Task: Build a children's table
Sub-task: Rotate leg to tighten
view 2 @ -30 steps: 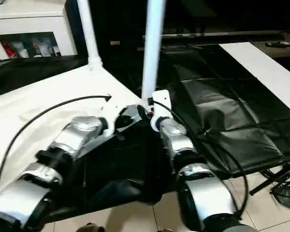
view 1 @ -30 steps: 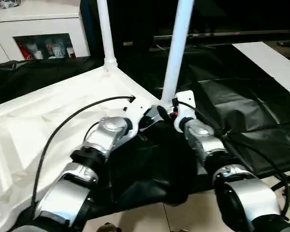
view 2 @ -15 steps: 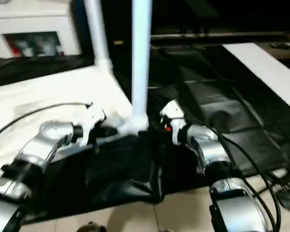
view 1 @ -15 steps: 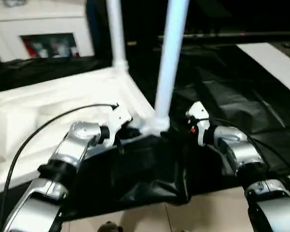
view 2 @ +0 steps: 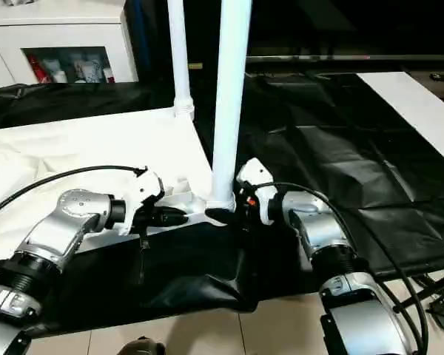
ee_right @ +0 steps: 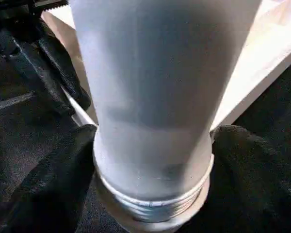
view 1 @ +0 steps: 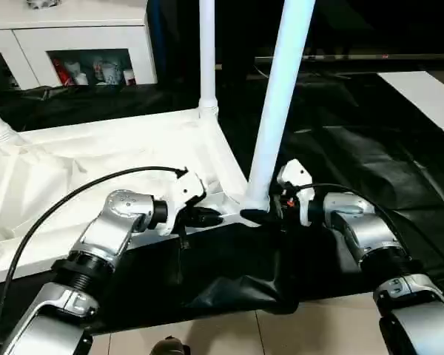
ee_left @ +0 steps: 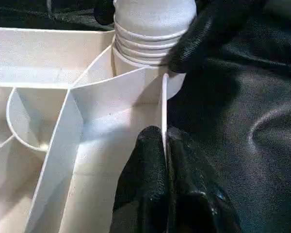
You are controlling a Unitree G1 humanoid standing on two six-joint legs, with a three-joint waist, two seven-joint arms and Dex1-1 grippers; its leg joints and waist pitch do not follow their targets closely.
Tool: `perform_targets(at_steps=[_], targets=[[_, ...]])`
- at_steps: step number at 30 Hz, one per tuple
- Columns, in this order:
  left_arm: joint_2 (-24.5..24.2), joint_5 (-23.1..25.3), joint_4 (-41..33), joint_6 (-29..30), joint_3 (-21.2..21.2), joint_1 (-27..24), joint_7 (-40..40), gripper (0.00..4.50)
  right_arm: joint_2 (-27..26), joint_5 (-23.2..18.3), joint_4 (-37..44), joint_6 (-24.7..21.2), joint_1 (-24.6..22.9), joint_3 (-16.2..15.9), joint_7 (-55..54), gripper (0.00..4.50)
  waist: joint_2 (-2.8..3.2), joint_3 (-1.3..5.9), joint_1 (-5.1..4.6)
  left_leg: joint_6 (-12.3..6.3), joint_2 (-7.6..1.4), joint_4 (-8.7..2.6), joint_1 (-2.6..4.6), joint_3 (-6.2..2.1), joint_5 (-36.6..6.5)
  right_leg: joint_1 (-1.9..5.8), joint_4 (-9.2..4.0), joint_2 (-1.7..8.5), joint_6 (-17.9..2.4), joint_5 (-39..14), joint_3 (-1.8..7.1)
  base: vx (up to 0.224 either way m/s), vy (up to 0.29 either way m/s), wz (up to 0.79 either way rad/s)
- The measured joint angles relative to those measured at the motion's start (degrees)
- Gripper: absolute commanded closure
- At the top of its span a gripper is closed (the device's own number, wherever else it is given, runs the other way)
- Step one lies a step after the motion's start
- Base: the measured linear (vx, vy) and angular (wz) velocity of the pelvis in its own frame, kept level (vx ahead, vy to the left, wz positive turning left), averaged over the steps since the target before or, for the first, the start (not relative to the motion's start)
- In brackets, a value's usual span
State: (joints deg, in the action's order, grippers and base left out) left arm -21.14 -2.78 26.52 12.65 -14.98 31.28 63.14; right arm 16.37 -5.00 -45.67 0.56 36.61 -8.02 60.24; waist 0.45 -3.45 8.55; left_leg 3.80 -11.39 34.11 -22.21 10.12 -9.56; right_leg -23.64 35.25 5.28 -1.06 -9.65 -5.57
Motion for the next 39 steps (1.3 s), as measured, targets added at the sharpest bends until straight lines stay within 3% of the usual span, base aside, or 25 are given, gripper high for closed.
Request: perform_targets(at_steps=[1, 12, 17, 24, 32, 38, 39], targets=[[-0.11, 0.0, -0.13, 0.04, 0.0, -0.05, 0.01, 4.5, -0.13, -0.02, -0.01, 0.02, 0.05, 0.0, -0.01, 1.0, 0.0, 0.0, -0.02, 0.0, 0.0, 0.0, 0.0, 0.0, 0.0, 0.0, -0.01, 0.0, 0.01, -0.01, 0.0, 0.0, 0.0, 0.0], [-0.22, 0.02, -0.29, 0.5, 0.01, -0.05, 0.11, 4.5, -0.97, -0.11, -0.82, 0.93, 0.15, 0.14, 0.14, 1.74, 0.0, 0.0, -0.3, 0.0, 0.0, 0.0, 0.0, 0.0, 0.0, -0.01, 0.0, 0.0, 0.02, -0.01, 0.0, 0.0, 0.0, 0.0], [-0.35, 0.28, -0.24, 0.61, 0.01, -0.1, -0.64, 4.5, -2.04, 0.12, -1.92, 1.69, 0.17, 0.37, -2.08, 1.76, -0.05, 0.03, -0.46, 0.0, -0.01, 0.0, 0.03, 0.01, 0.0, 0.0, 0.01, -0.01, 0.02, -0.01, 0.0, 0.0, 0.0, 0.0], [6.14, 3.11, 6.9, 0.55, 1.17, 3.76, -13.49, 4.5, -8.97, 0.54, -8.58, 1.99, 2.61, 5.48, -24.73, 1.76, -0.06, 0.06, -1.77, 0.01, 0.0, 0.02, 0.29, 0.0, 0.0, 0.21, 0.02, 0.0, 0.05, -0.03, 0.02, 0.0, 0.0, 0.0], [15.32, 5.31, 17.05, 1.29, 1.43, 10.54, -27.78, 4.5, -14.32, 0.49, -15.98, 0.17, 8.66, 10.08, -48.4, 1.76, 0.05, 0.11, -1.75, 0.01, 0.08, 0.02, 0.28, -0.03, 0.0, 0.37, -0.12, 0.03, 0.03, -0.01, 0.06, 0.0, 0.0, 0.0], [17.21, 5.97, 19.68, 0.54, 1.66, 12.12, -30.23, 4.5, -14.91, 0.91, -18.11, 1.22, 9.95, 11.16, -51.54, 1.76, 0.15, 0.16, -1.68, 0.01, 0.09, -0.05, 0.21, -0.04, 0.0, 0.37, -0.15, 0.04, 0.1, -0.05, 0.05, 0.0, 0.0, 0.0], [17.19, 5.97, 19.72, 0.43, 1.66, 12.12, -30.22, 4.5, -14.91, 0.9, -18.17, 1.37, 9.95, 11.18, -51.49, 1.21, 0.16, 0.16, -1.66, 0.01, 0.09, -0.06, 0.21, -0.04, 0.0, 0.37, -0.16, 0.04, 0.1, -0.05, 0.05, 0.0, 0.0, 0.0]])
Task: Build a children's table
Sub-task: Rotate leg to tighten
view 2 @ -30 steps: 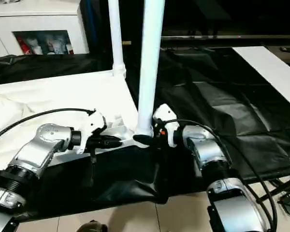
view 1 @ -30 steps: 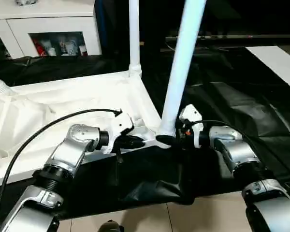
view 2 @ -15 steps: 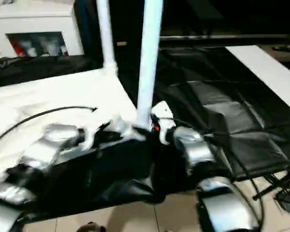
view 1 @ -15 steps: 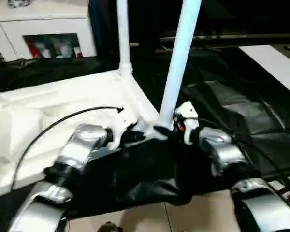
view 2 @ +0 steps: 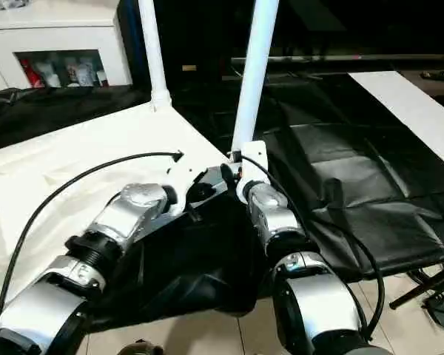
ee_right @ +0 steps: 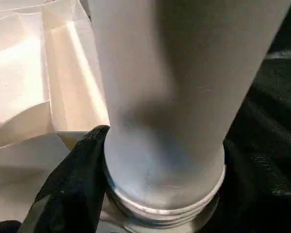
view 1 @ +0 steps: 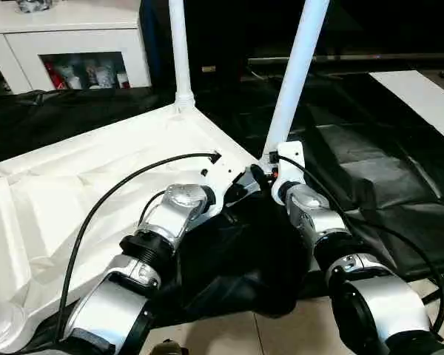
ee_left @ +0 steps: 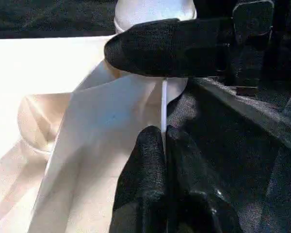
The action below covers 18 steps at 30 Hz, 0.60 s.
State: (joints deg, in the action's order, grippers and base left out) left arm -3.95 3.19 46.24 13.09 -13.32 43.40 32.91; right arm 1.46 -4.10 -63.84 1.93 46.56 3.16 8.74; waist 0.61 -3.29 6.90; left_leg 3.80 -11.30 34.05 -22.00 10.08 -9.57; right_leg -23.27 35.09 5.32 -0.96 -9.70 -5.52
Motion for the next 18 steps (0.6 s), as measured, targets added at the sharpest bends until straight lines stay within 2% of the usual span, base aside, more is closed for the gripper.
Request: perform_targets(at_steps=[8, 14, 18], targets=[[-2.04, -0.04, 0.08, -1.67, 0.14, -0.37, 1.72, 4.5, 1.15, -0.83, 0.79, 1.59, -0.99, 0.7, 7.24, 0.56, 0.01, -0.01, -0.61, 0.0, -0.02, -0.05, 0.02, -0.01, 0.0, -0.04, 0.02, -0.01, -0.02, 0.02, -0.04, 0.0, 0.0, 0.0], [-5.04, -0.03, -2.57, -3.27, -0.06, -2.38, 6.0, 4.5, 4.42, -0.71, 5.2, 1.11, -2.44, -1.51, 15.32, 0.06, 0.01, -0.01, -0.49, 0.0, -0.04, -0.24, 0.01, -0.01, 0.0, -0.14, 0.04, -0.04, -0.01, 0.01, -0.07, 0.0, 0.0, 0.0], [-8.56, -0.85, -5.8, -4.73, -0.37, -4.73, 12.29, 4.5, 9.85, 0.31, 11.84, -0.2, -6.52, -6.19, 28.46, 0.06, 0.01, -0.01, -0.37, 0.0, -0.04, -0.2, -0.04, 0.0, 0.0, -0.12, -0.04, -0.04, -0.01, 0.01, -0.06, 0.0, 0.0, 0.0]])
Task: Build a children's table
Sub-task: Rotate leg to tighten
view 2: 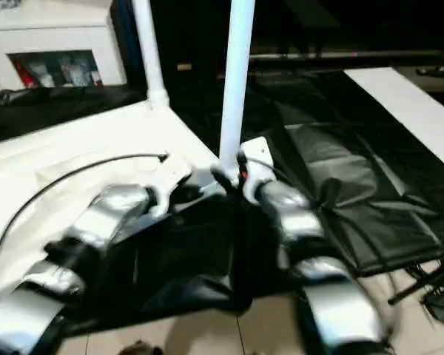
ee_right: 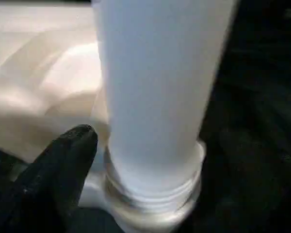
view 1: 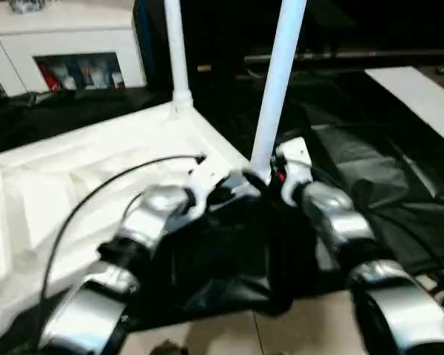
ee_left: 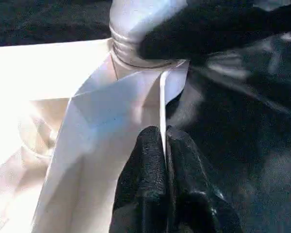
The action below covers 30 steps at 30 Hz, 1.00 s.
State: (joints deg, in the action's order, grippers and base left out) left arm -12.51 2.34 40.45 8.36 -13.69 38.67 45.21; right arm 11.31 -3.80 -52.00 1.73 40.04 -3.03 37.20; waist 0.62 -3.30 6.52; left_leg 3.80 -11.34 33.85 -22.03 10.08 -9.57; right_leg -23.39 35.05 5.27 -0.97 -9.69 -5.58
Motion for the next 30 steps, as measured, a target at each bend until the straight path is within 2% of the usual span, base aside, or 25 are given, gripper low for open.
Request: perform_targets(at_steps=[3, 7, 13, 18, 19, 21, 30], targets=[[-2.97, -1.6, -2.79, -0.56, 0.0, -2.09, 5.4, 4.5, 3.11, 1.13, 1.91, -0.35, -2.43, -2.3, 6.73, 0.06, -0.01, -0.01, 0.07, 0.0, -0.01, 0.0, -0.03, 0.01, 0.0, -0.02, -0.01, 0.0, 0.01, -0.01, 0.0, 0.0, 0.0, 0.0], [-5.71, -2.77, -6.69, -0.33, -0.27, -4.3, 10.63, 4.5, 3.94, 1.21, 4.41, -0.33, -3.02, -3.86, 11.92, 0.06, -0.03, -0.03, 0.03, 0.0, -0.02, 0.01, -0.05, 0.01, 0.0, -0.06, 0.01, 0.0, 0.01, -0.01, 0.0, 0.0, 0.0, 0.0], [-7.51, -4.28, -10.87, 1.26, -0.81, -6.44, 15.28, 4.5, 4.21, 0.15, 6.67, -1.19, -4.18, -4.49, 16.99, 0.06, -0.14, -0.09, 0.74, 0.0, -0.02, 0.03, -0.11, 0.04, 0.0, -0.06, -0.03, 0.0, 0.01, -0.01, 0.02, 0.0, 0.0, 0.0], [-7.75, -4.53, -12.21, 1.83, -1.3, -7.0, 17.03, 4.5, 4.24, -0.95, 8.11, -1.69, -4.3, -4.53, 19.29, 0.53, -0.14, -0.09, 1.23, 0.0, -0.03, 0.03, -0.09, 0.05, 0.0, -0.06, -0.01, 0.0, 0.01, -0.01, 0.02, 0.0, 0.0, 0.0], [-7.86, -4.54, -12.76, 2.02, -1.44, -7.25, 17.23, 4.5, 4.18, -1.08, 8.45, -1.68, -4.3, -4.53, 19.75, 0.74, -0.14, -0.09, 1.38, 0.0, -0.03, 0.03, -0.08, 0.05, 0.0, -0.06, -0.01, 0.0, 0.01, -0.01, 0.02, 0.0, 0.0, 0.0], [-8.06, -4.6, -13.25, 2.23, -1.53, -7.43, 17.55, 4.5, 3.96, -1.5, 8.45, -1.69, -4.3, -4.4, 20.53, 0.81, -0.14, -0.1, 1.52, 0.0, -0.03, 0.03, -0.08, 0.06, 0.0, -0.06, -0.01, 0.0, 0.01, -0.01, 0.02, 0.0, 0.0, 0.0], [-8.41, -4.8, -14.14, 3.33, -1.52, -7.67, 17.66, 4.5, 3.78, -1.91, 8.45, -1.76, -4.45, -4.42, 21.99, 1.56, -0.16, -0.1, 1.49, 0.0, -0.03, 0.03, -0.08, 0.07, 0.0, -0.07, -0.02, 0.0, 0.02, -0.02, 0.03, 0.0, 0.0, 0.0]])
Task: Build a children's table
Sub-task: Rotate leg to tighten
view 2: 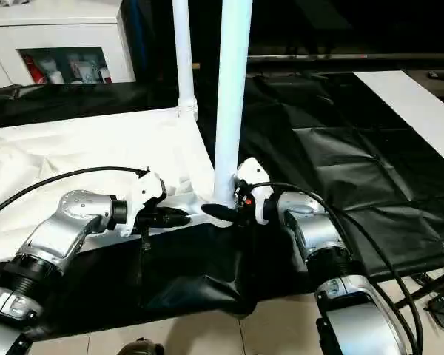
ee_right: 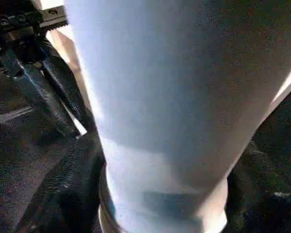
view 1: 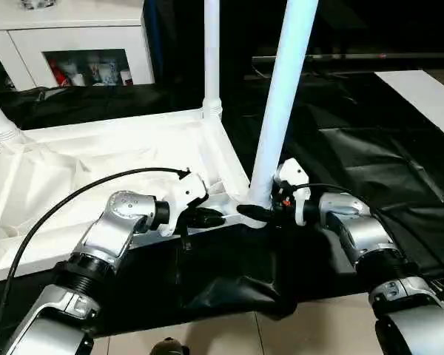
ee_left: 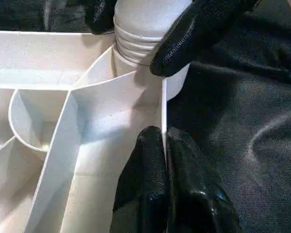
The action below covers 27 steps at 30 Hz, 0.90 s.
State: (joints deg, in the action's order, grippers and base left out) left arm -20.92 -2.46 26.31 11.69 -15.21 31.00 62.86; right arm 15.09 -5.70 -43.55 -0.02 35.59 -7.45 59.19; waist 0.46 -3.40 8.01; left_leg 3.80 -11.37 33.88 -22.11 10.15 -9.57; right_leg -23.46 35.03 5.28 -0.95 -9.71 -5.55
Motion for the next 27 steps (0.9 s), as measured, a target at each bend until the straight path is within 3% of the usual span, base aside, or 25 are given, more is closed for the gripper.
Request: perform_targets(at_steps=[6, 13, 19, 27], targets=[[0.13, 0.01, -0.15, 0.58, 0.0, -0.01, -0.76, 4.5, -0.41, -0.11, -0.36, 0.01, -0.02, 0.15, -1.19, 1.74, -0.01, 0.0, -0.01, 0.0, 0.0, 0.01, 0.01, 0.01, 0.0, 0.0, 0.01, 0.0, 0.0, 0.0, 0.0, 0.0, 0.0, 0.0], [5.76, 2.85, 6.33, 1.26, 0.5, 3.8, -12.42, 4.5, -7.23, 0.07, -6.86, -0.49, 2.47, 5.16, -23.19, 1.75, -0.08, 0.06, -1.37, 0.01, 0.01, 0.03, 0.17, 0.01, 0.0, 0.08, 0.09, 0.0, -0.02, 0.02, 0.05, 0.0, 0.0, 0.0], [14.13, 4.42, 15.36, 3.53, 1.21, 10.17, -24.35, 4.5, -11.26, 0.78, -13.91, -2.16, 8.13, 9.11, -44.55, 1.76, -0.09, 0.07, -1.33, 0.01, 0.06, 0.05, 0.14, 0.02, 0.0, 0.19, -0.01, 0.03, -0.03, 0.03, 0.09, 0.0, 0.0, 0.0], [16.47, 4.79, 19.67, 1.98, 1.5, 12.69, -27.4, 4.5, -12.62, 1.05, -18.33, -0.63, 11.15, 10.51, -49.43, 1.76, -0.04, 0.08, -1.26, 0.01, 0.07, -0.01, 0.08, 0.0, 0.0, 0.14, -0.01, 0.05, 0.05, -0.03, 0.05, 0.0, 0.0, 0.0]])
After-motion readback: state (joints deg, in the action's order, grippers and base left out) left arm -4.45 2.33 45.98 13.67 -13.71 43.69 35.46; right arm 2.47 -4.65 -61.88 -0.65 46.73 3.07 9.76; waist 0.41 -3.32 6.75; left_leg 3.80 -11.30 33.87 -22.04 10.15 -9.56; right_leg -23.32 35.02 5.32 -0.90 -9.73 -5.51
